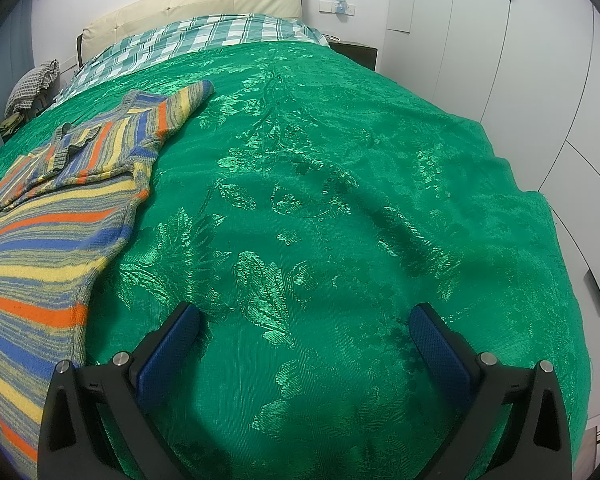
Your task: Fold small clothes
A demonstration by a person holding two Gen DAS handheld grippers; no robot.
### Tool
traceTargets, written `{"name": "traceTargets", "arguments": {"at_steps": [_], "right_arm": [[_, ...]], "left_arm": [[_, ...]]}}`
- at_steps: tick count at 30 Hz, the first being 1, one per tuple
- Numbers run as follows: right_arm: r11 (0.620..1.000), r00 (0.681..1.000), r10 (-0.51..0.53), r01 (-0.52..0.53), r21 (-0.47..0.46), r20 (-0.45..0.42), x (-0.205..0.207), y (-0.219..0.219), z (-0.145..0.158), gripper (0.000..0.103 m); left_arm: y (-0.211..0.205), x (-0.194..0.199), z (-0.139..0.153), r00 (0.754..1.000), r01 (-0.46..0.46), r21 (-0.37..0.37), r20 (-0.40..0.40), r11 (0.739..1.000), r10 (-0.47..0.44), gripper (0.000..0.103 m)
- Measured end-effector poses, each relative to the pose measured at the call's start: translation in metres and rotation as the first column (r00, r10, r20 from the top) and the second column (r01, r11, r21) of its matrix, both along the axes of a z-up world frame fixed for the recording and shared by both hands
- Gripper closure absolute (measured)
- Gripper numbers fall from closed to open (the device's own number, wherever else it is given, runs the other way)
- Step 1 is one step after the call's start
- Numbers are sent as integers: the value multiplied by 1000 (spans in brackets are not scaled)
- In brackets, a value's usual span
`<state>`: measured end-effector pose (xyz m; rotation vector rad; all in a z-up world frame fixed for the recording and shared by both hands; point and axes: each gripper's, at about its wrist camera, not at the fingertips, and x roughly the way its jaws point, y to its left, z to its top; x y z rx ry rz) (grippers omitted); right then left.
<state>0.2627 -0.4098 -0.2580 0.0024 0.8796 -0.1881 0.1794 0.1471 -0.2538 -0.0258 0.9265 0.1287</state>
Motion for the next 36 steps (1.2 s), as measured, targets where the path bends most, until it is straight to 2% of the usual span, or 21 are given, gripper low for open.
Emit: {"name": "traceTargets", "arguments": {"at_steps": [36], "right_arm": [[1000, 1000, -1, 1, 0, 0, 0, 0, 0, 0]], "left_arm": [[-1, -1, 0, 1000, -3, 3, 3, 1000, 3, 1]]}}
